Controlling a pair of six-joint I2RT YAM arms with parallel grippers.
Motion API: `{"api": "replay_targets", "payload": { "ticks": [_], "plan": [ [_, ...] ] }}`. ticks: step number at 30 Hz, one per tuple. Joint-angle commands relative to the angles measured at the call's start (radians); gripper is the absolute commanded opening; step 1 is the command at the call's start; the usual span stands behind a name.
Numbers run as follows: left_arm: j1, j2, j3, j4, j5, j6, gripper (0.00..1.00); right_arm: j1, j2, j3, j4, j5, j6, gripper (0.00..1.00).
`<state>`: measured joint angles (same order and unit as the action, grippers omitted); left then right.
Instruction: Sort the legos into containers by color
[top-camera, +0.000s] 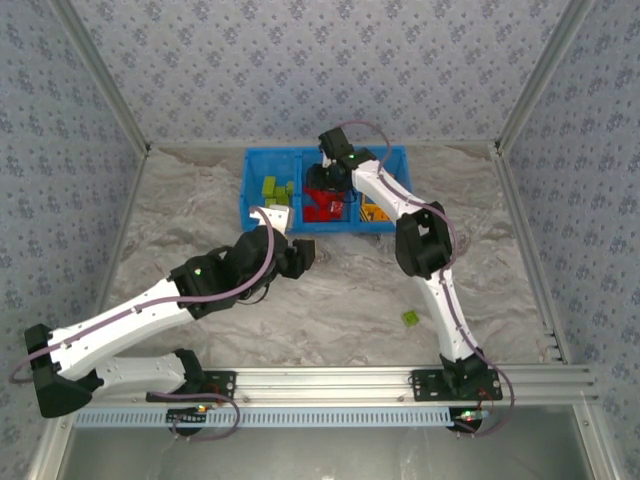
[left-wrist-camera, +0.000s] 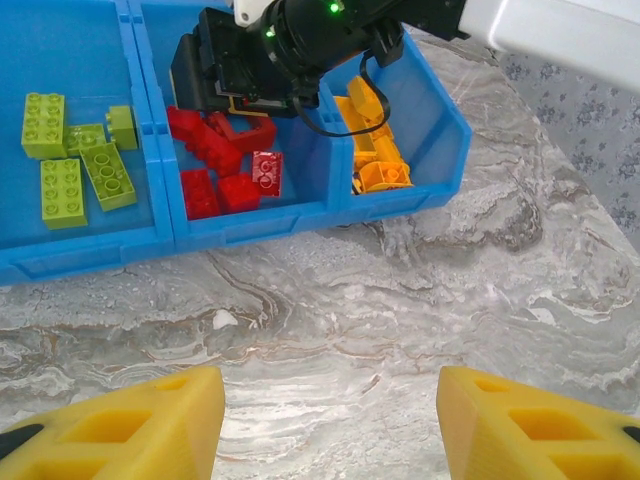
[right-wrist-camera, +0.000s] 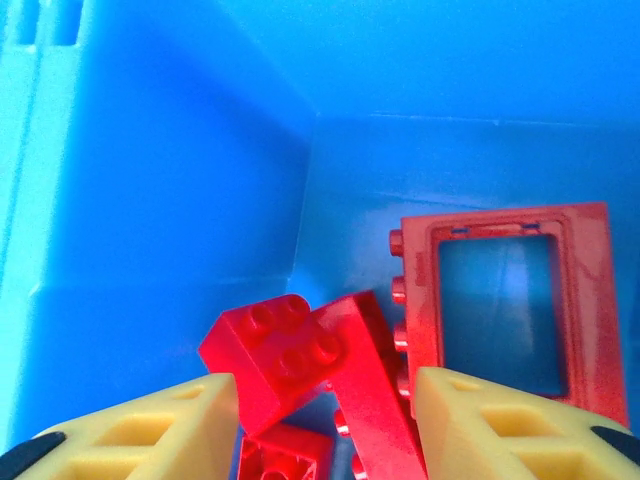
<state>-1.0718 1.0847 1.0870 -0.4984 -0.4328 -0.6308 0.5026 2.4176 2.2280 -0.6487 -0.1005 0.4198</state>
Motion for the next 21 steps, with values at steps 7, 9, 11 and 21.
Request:
{"api": "replay_targets", "payload": {
  "ticks": [7, 9, 11, 21],
  "plan": [
    [-0.028, 0.044, -0.032, 0.031, 0.072, 0.024, 0.58, 0.011, -0.396, -0.191, 0.008, 0.129, -0.023, 0.48],
    [-0.034, 0.068, -0.039, 0.051, 0.116, 0.047, 0.58, 0.014, -0.522, -0.304, 0.013, 0.159, -0.019, 0.47],
    [-0.044, 0.102, -0.044, 0.082, 0.174, 0.08, 0.59, 0.018, -0.667, -0.456, 0.019, 0.186, -0.015, 0.47],
    [-0.147, 0.467, 0.038, 0.208, 0.37, 0.267, 0.62, 0.017, -1.501, -0.971, -0.309, 0.005, 0.01, 0.6]
  ]
}}
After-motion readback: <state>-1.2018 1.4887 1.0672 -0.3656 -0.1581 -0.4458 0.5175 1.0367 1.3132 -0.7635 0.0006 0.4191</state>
